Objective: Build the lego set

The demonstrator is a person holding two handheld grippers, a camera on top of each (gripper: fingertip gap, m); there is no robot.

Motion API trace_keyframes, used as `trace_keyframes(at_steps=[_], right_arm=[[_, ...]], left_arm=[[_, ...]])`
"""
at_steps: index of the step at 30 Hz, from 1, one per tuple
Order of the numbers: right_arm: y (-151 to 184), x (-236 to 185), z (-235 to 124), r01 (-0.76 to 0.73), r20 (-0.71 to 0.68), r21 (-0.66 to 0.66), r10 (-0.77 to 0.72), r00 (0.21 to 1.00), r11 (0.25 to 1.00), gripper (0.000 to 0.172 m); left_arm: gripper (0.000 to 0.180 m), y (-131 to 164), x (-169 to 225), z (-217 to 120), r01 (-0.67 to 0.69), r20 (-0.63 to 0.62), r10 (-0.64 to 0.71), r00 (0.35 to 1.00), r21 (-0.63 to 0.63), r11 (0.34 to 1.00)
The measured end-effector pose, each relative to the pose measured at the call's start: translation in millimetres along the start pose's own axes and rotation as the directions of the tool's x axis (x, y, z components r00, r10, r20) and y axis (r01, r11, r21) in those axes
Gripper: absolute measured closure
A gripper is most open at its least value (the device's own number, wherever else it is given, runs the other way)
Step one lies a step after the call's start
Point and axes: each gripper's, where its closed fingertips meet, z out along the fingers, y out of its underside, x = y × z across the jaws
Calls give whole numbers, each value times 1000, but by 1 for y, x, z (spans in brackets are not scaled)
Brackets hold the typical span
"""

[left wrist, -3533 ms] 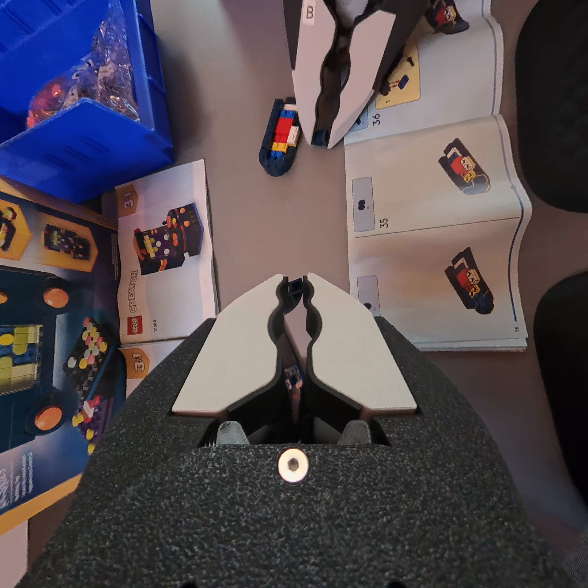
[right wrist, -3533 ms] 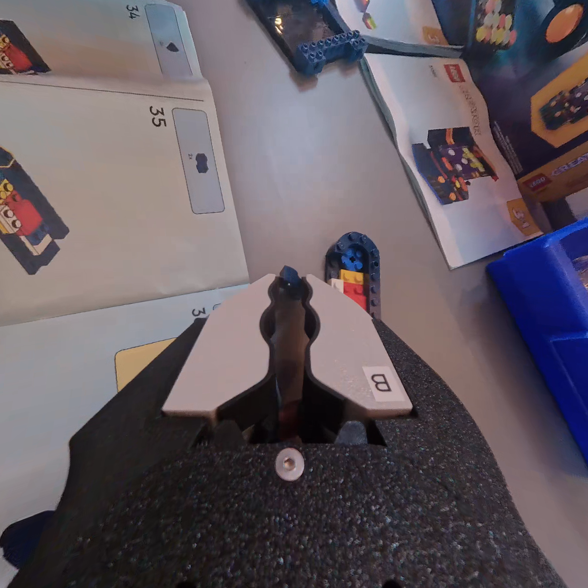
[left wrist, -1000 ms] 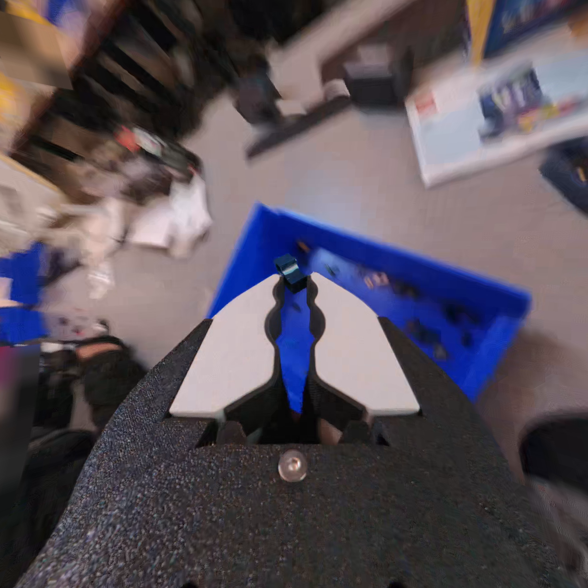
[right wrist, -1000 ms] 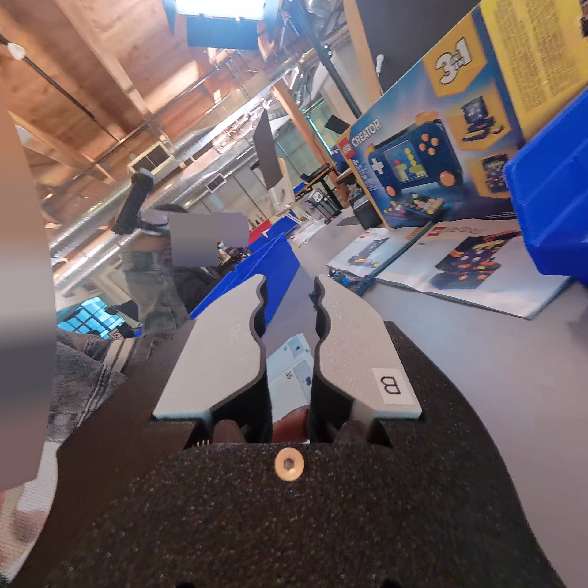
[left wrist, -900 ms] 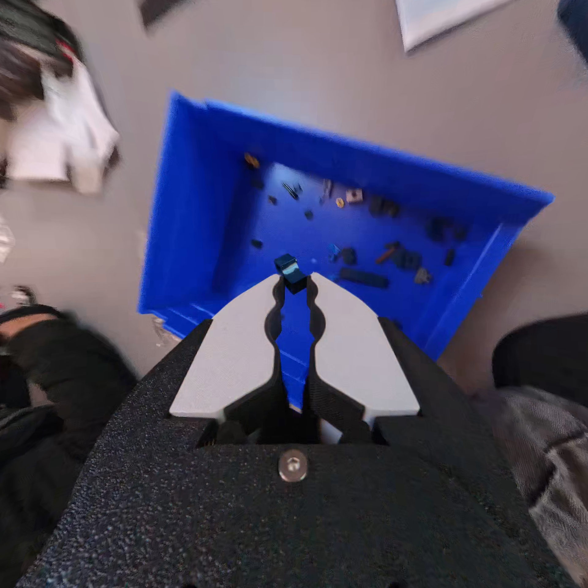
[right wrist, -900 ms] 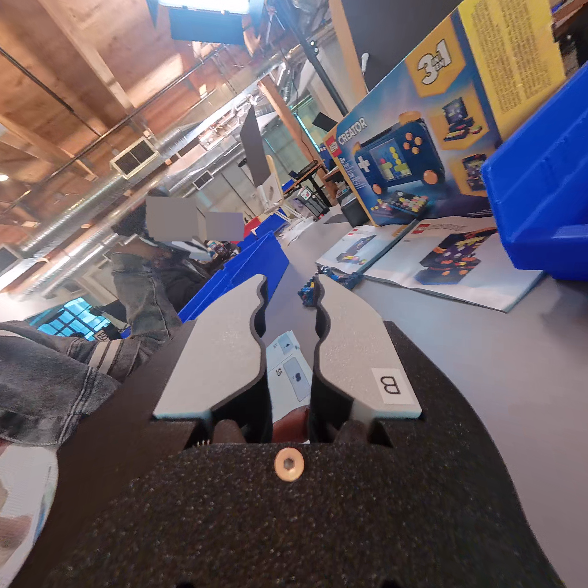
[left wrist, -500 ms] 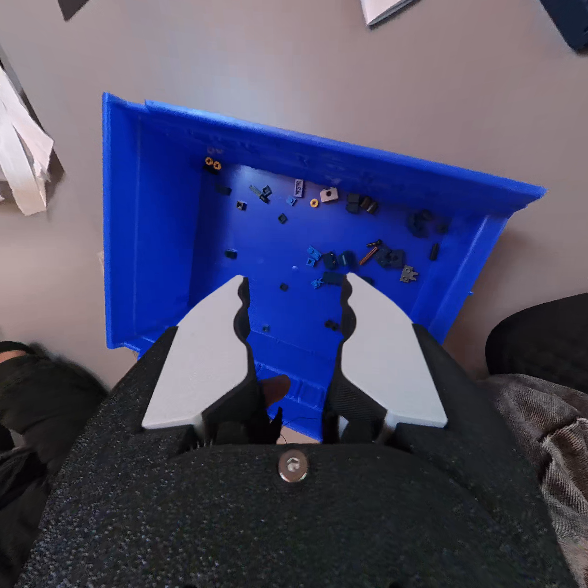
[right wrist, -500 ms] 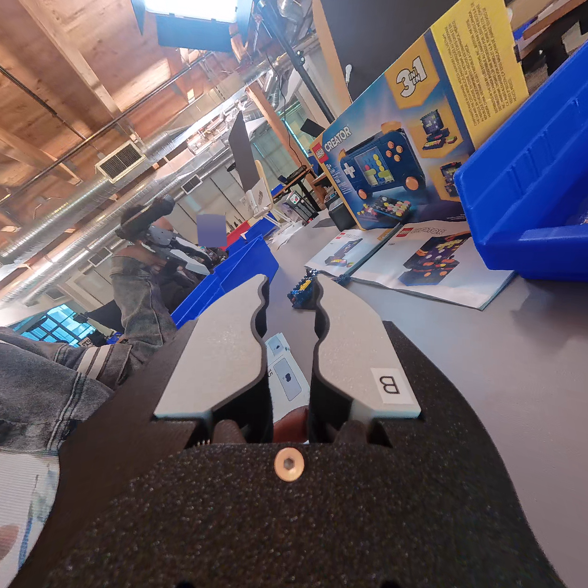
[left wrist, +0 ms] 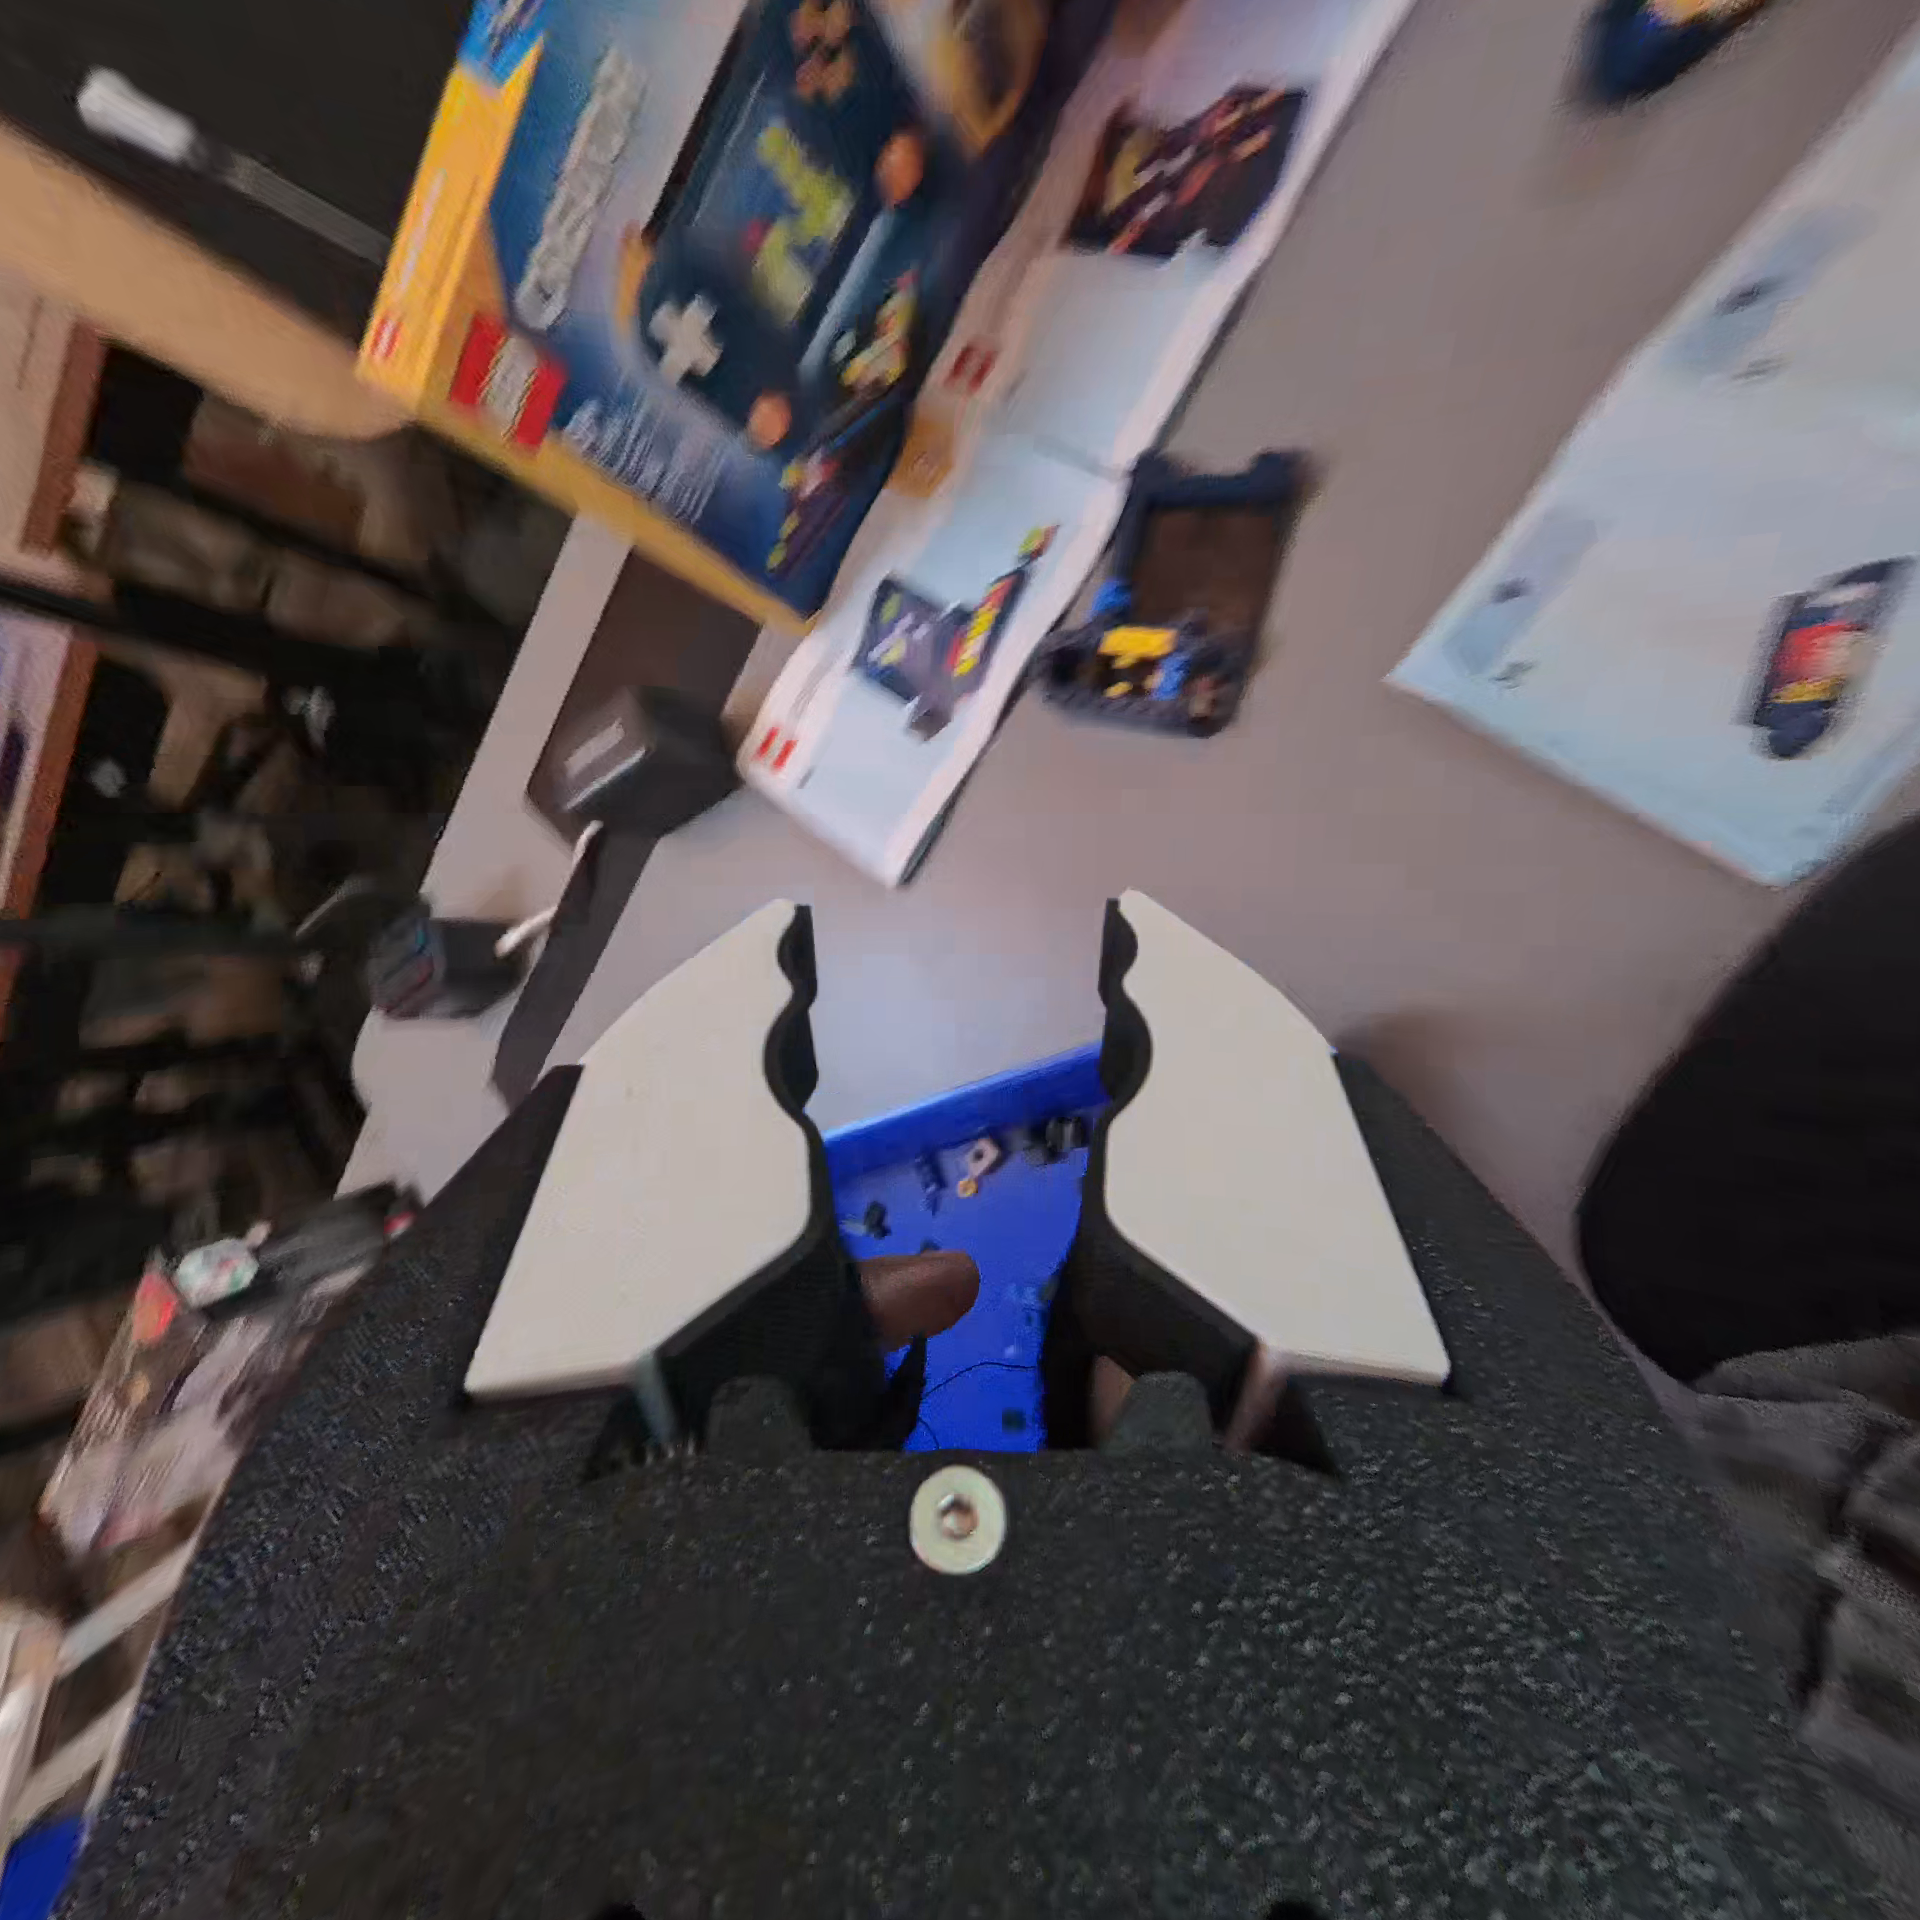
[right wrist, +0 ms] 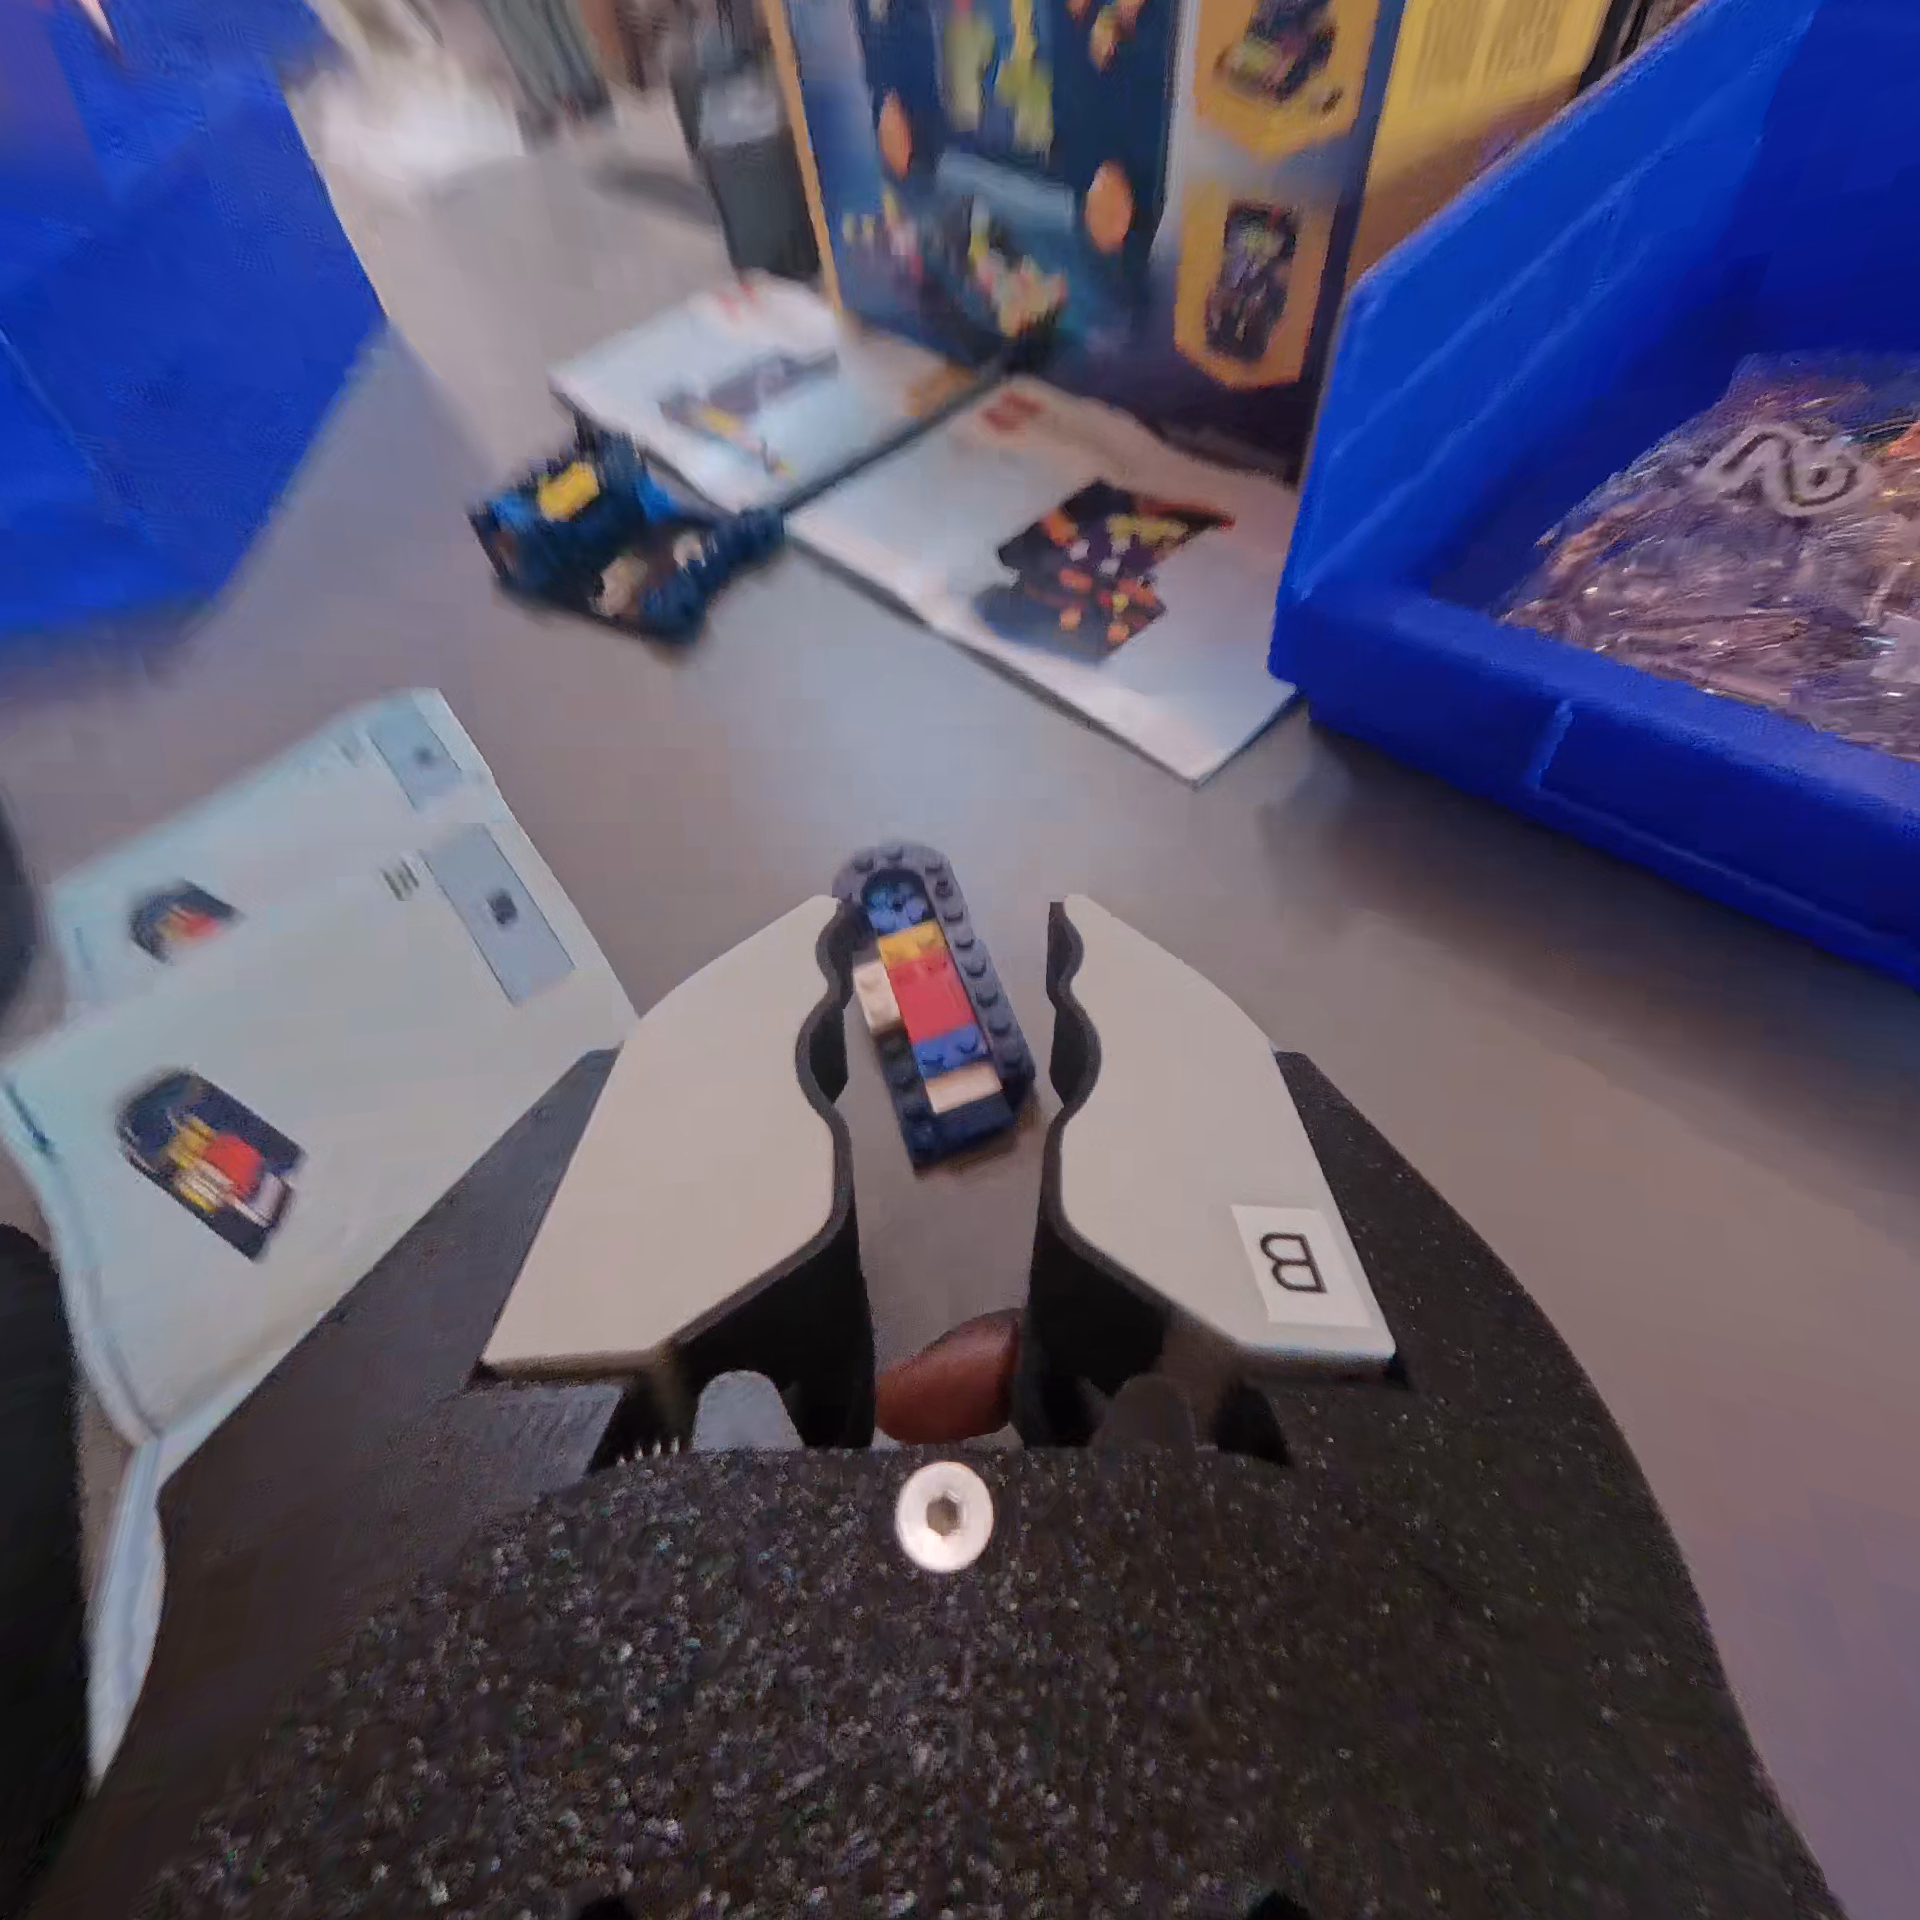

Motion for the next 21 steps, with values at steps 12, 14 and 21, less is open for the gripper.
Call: trace_keyframes(at_steps=[12, 14, 21], right_arm=[[33, -16, 19, 110, 29, -197, -106, 994, 974, 126], [33, -16, 19, 110, 29, -195, -107, 994, 975, 126], [35, -17, 18, 140, 18, -209, -140, 990, 968, 126]], left_arm=[[129, 181, -10, 6, 532, 91, -569, 818, -497, 686], [132, 202, -5, 13, 570, 88, -635, 767, -547, 613], [143, 205, 2, 49, 528, 8, -654, 757, -596, 604]])
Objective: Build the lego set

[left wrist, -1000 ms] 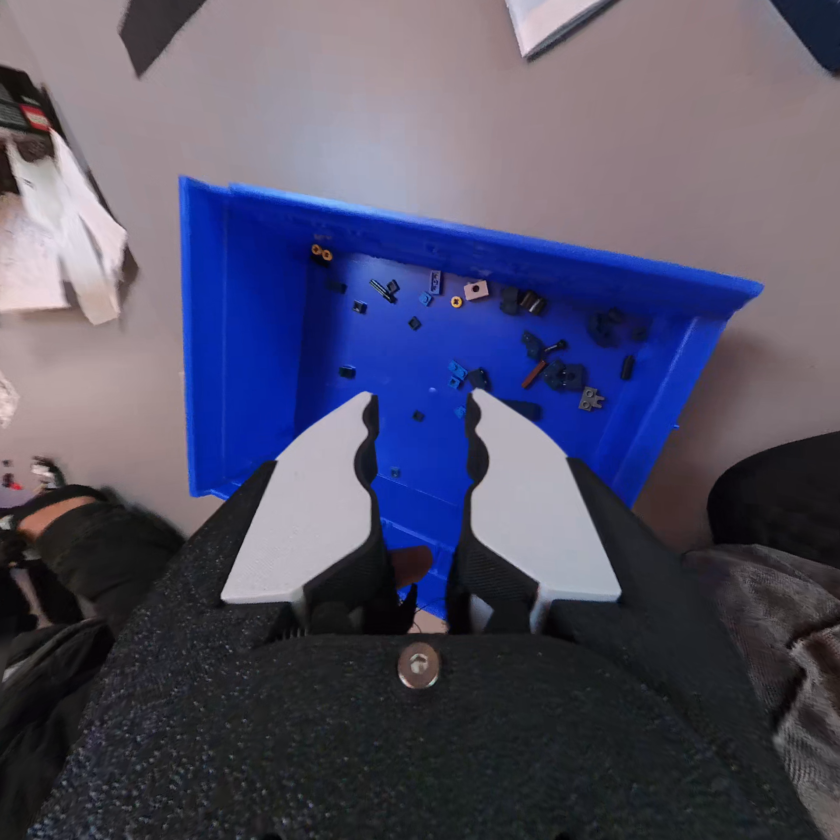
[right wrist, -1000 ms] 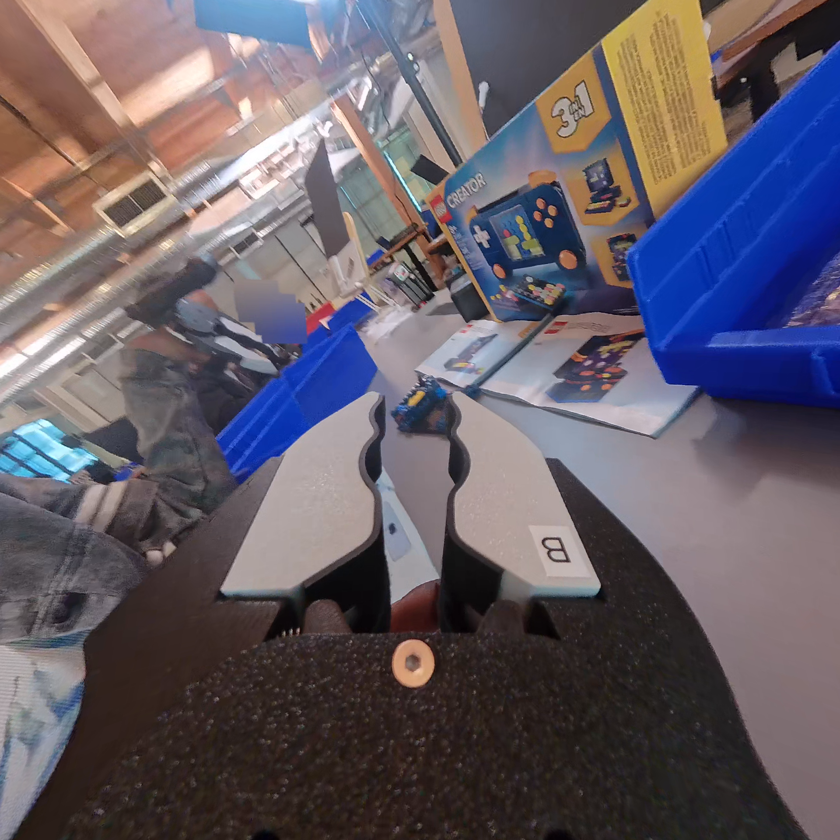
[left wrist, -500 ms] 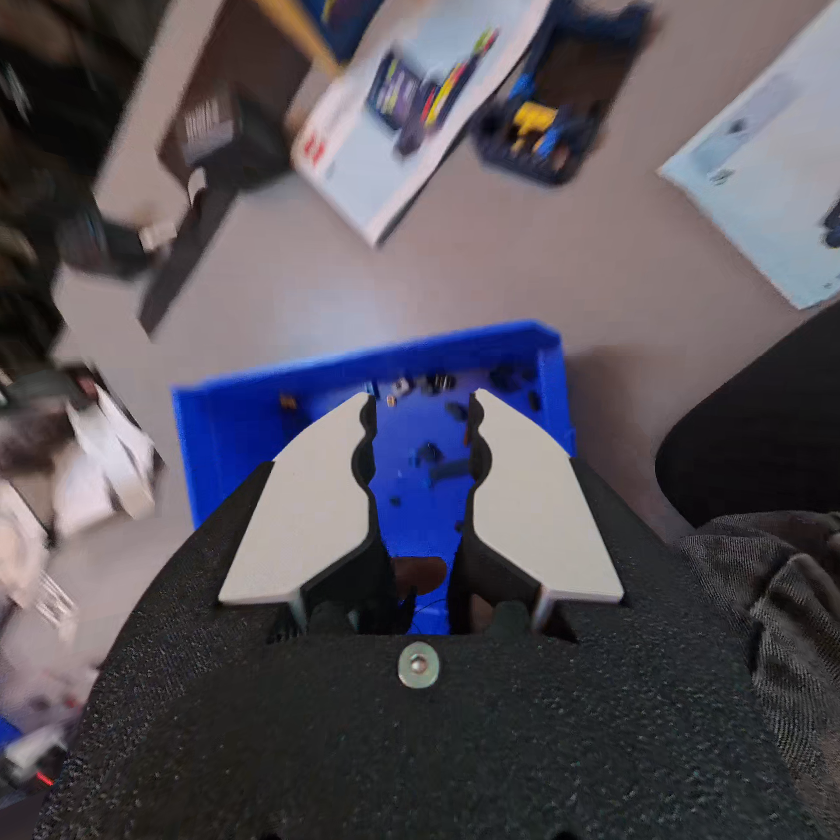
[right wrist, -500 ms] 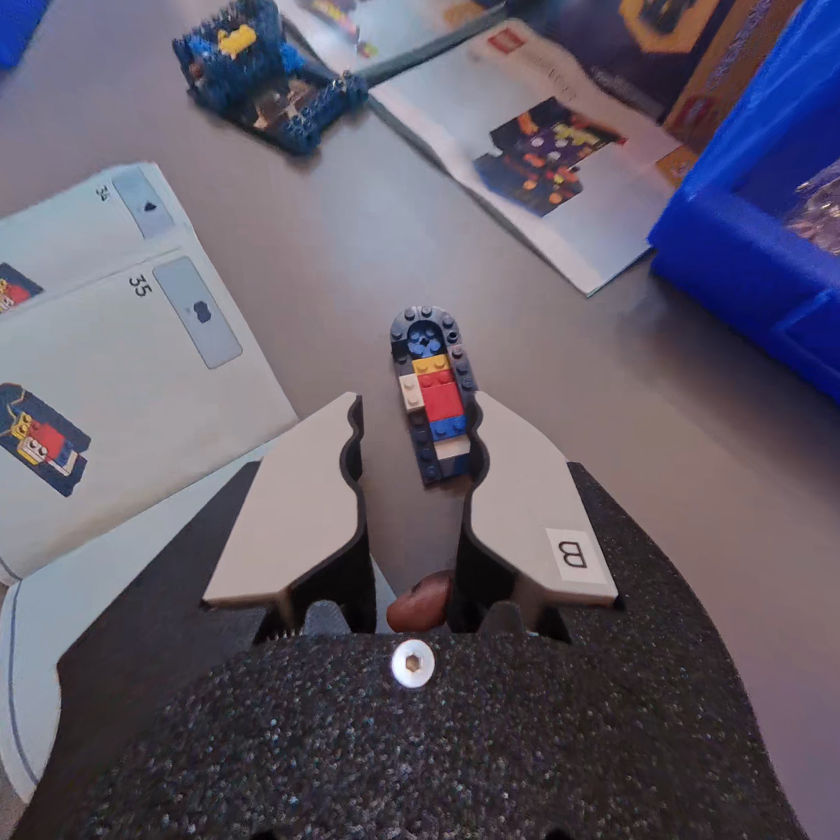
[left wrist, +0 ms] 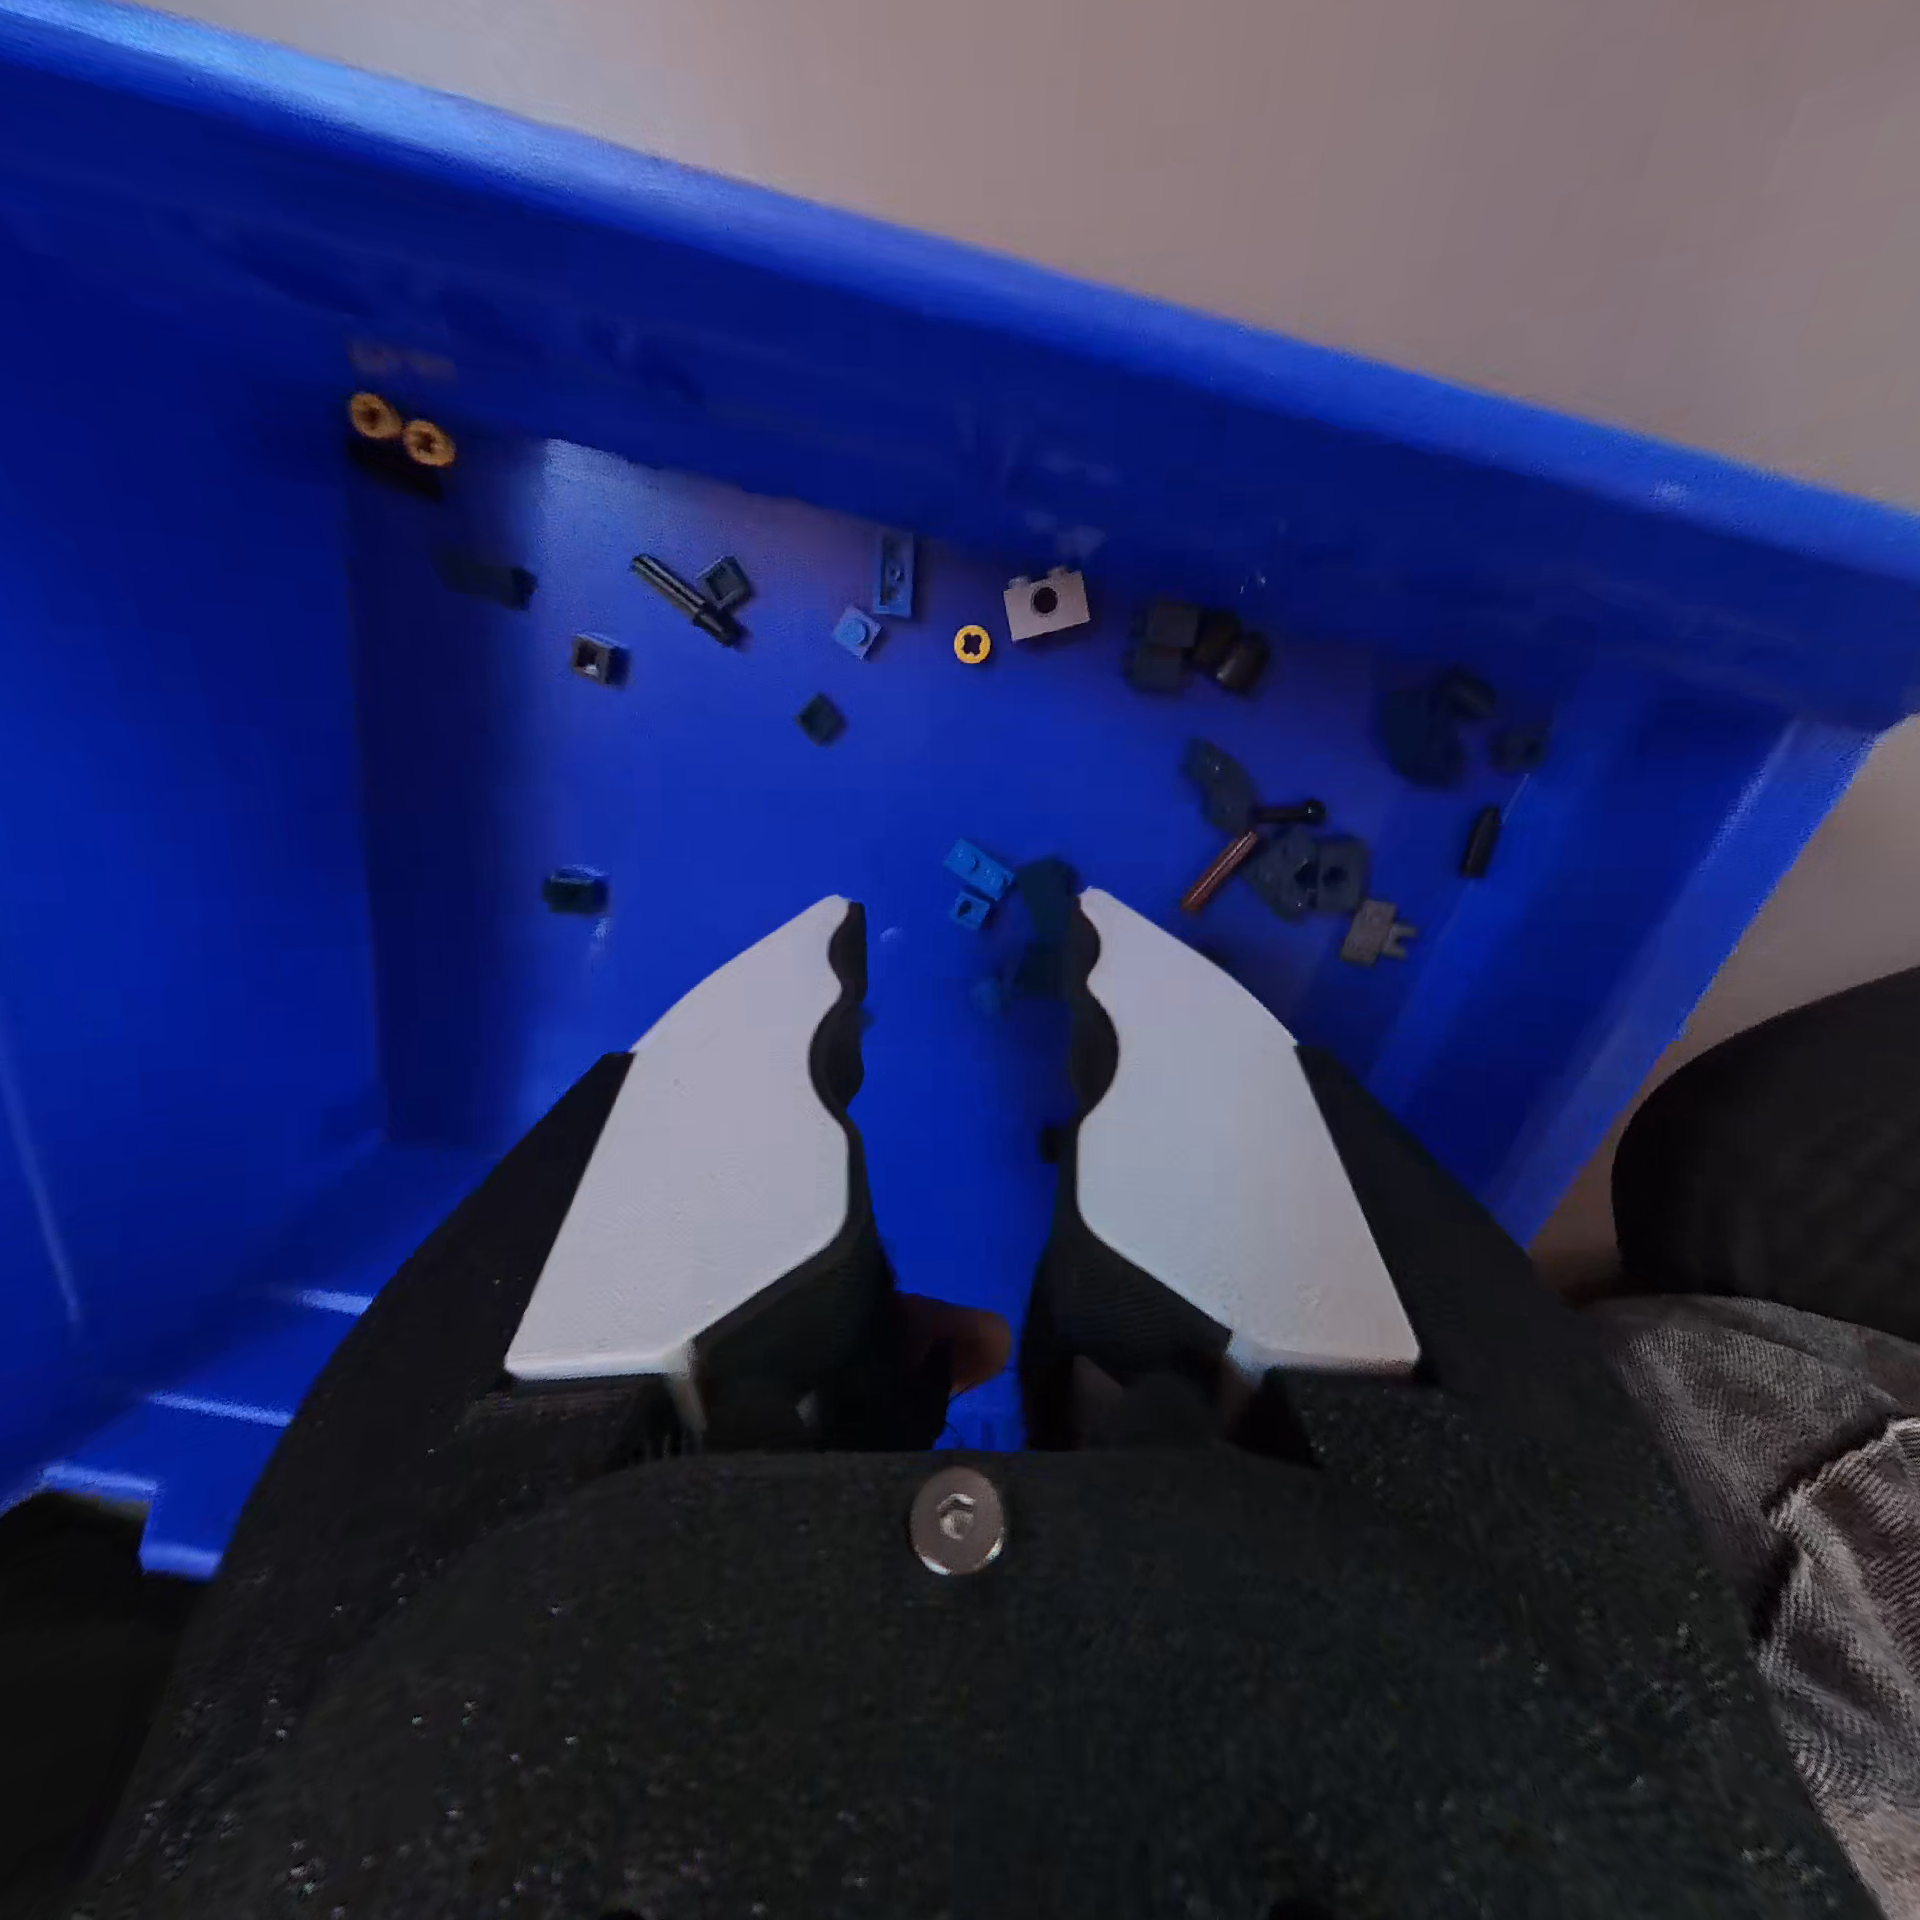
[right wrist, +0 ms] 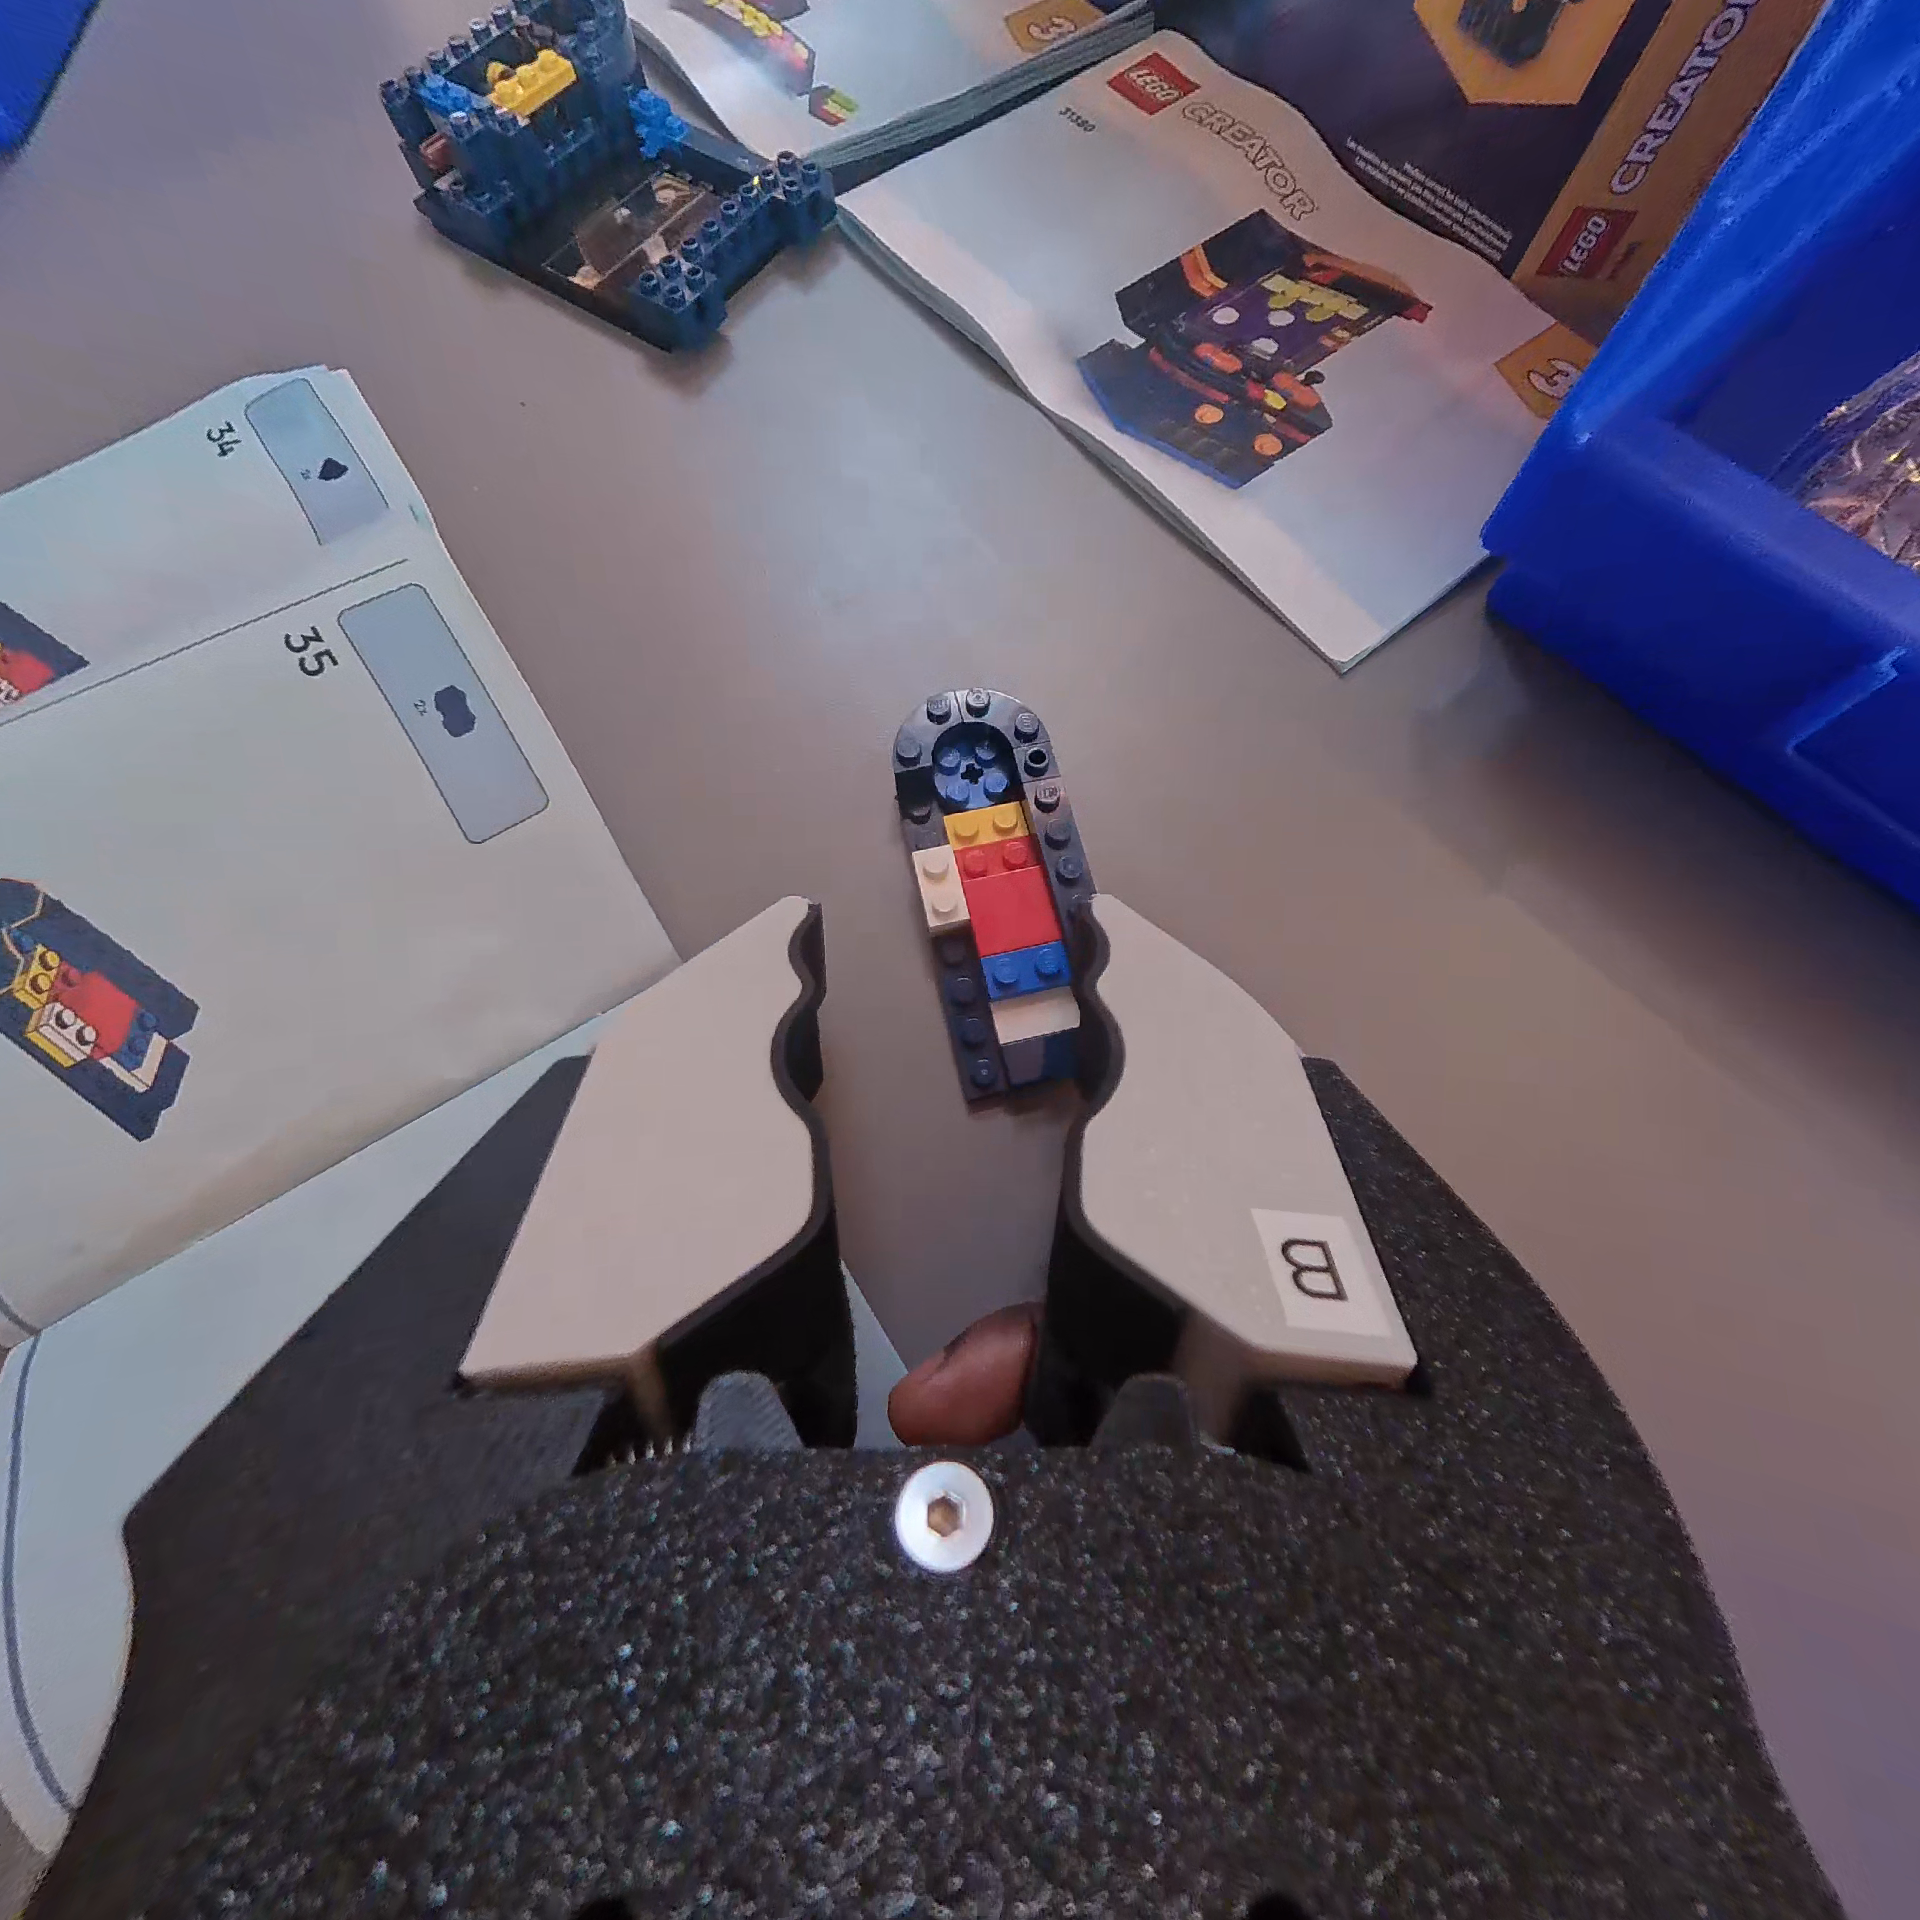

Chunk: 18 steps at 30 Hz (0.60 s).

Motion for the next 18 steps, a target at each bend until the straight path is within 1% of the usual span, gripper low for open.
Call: trace_keyframes(at_steps=[3, 5, 7, 9, 11, 12, 13, 15, 18], right_arm=[[1, 1, 0, 11, -9, -8, -11, 1000, 1000, 126], [2, 3, -1, 19, -24, -16, -19, 1000, 1000, 126], [3, 4, -1, 24, -35, -23, -25, 999, 999, 125], [3, 5, -1, 26, -39, -23, -27, 999, 999, 125], [4, 5, -1, 30, -45, -27, -31, 999, 999, 125], [4, 5, -1, 34, -48, -29, -35, 998, 999, 125], [4, 5, -1, 37, -49, -31, -39, 998, 999, 125], [4, 5, -1, 40, -51, -31, -41, 998, 999, 125], [4, 5, -1, 45, -53, -34, -47, 997, 998, 124]], left_arm=[[151, -3, 6, 18, -12, -45, 9, 999, -75, 997], [149, 3, 2, 26, 32, -28, -36, 999, -148, 988], [150, 6, 0, 32, 63, -28, -69, 997, -175, 983], [154, 8, 4, 38, 64, -70, -78, 994, -193, 979], [164, 16, 5, 46, 66, -95, -91, 991, -245, 967], [168, 16, 3, 46, 92, -84, -115, 990, -244, 965], [165, 20, 5, 45, 102, -98, -132, 986, -266, 959], [170, 23, 3, 45, 84, -85, -112, 990, -273, 958], [172, 21, 6, 45, 91, -118, -125, 985, -260, 961]])
